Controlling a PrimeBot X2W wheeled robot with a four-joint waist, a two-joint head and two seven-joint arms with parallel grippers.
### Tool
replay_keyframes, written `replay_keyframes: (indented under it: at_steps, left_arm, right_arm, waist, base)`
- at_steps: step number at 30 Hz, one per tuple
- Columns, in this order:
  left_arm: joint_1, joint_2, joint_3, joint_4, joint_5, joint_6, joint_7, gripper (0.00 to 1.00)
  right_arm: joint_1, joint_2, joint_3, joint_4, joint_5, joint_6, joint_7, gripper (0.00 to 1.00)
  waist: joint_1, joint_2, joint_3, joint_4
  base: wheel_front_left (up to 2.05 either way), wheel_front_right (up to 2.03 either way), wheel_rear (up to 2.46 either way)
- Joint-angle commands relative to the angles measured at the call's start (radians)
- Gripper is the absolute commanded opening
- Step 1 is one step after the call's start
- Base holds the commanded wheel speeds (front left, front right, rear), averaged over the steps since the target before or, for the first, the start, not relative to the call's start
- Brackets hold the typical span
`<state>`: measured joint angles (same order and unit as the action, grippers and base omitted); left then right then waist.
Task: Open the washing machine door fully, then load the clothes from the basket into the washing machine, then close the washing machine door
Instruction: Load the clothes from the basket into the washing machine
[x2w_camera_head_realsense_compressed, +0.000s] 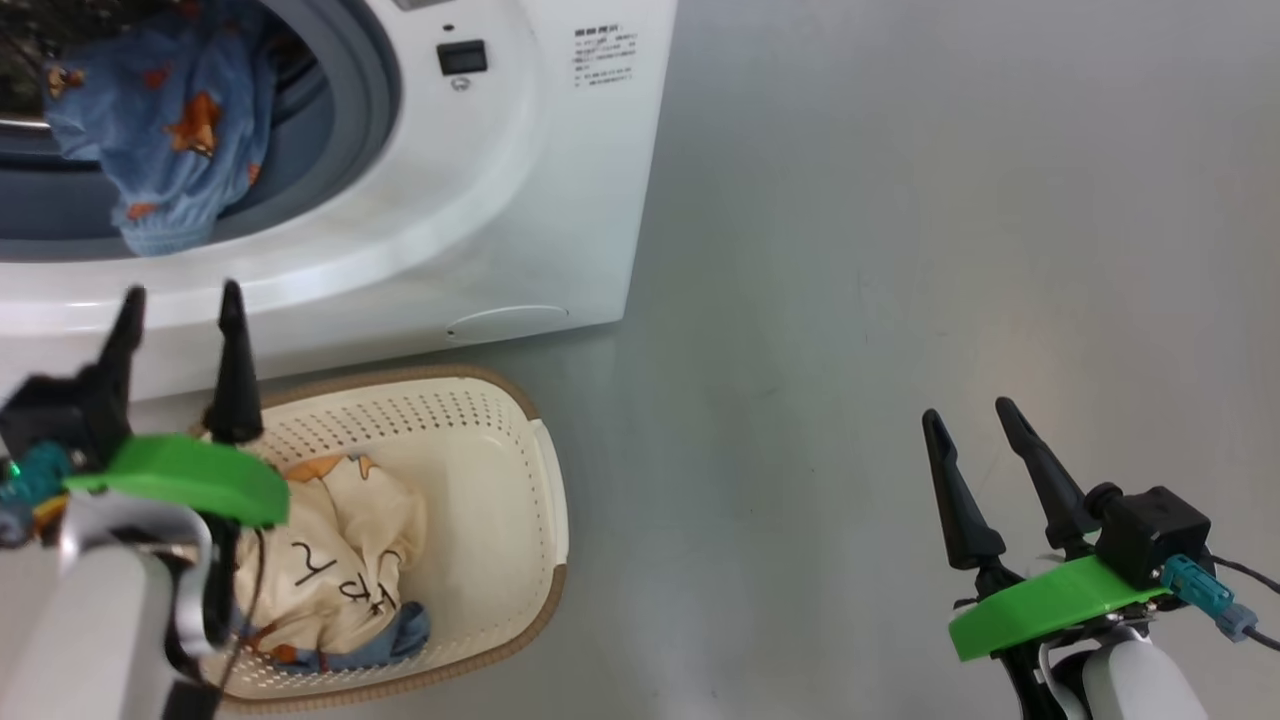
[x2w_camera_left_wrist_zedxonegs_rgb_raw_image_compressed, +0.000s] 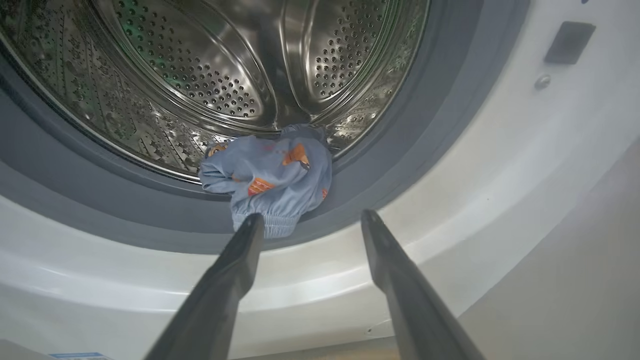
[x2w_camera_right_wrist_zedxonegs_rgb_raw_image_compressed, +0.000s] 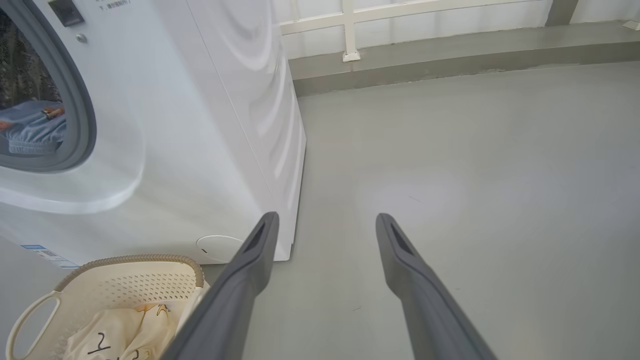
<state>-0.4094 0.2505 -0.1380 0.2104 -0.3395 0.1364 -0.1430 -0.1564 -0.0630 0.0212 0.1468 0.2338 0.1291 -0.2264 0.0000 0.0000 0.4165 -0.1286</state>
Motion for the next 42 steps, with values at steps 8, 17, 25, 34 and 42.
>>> replay_keyframes:
  at_steps: [8,17,25,34,42]
  left_arm:
    - [-0.183,0.087,0.057,0.125,0.003,0.015,0.063,1.00]
    - [-0.298,0.120,0.050,0.259,0.002,-0.007,0.082,1.00]
    - [-0.383,0.136,0.039,0.369,0.001,-0.027,0.081,1.00]
    - [-0.483,0.144,0.029,0.454,-0.009,-0.053,0.080,0.00]
    - [-0.575,0.177,0.018,0.468,0.009,-0.054,0.058,0.00]
  right_arm:
    - [-0.028,-0.006,0.039,-0.006,0.013,0.002,-0.018,1.00]
    - [-0.046,-0.006,0.059,0.004,0.022,0.002,-0.026,1.00]
    - [-0.051,-0.004,0.065,0.011,0.027,0.002,-0.031,1.00]
    - [-0.069,0.001,0.076,0.015,0.034,0.002,-0.034,1.00]
    - [-0.085,0.004,0.079,0.018,0.043,0.002,-0.035,1.00]
  waist:
    - [0.0000,0.0000,0.052,-0.046]
    - [0.0000,0.0000,0.077,-0.083]
    - [0.0000,0.0000,0.095,-0.104]
    - [0.0000,0.0000,0.124,-0.114]
    - [0.0000,0.0000,0.159,-0.125]
  base:
    - [0.00,0.00,0.00]
    - [0.00,0.00,0.00]
    - [0.00,0.00,0.00]
    - [0.00,0.00,0.00]
    - [0.00,0.00,0.00]
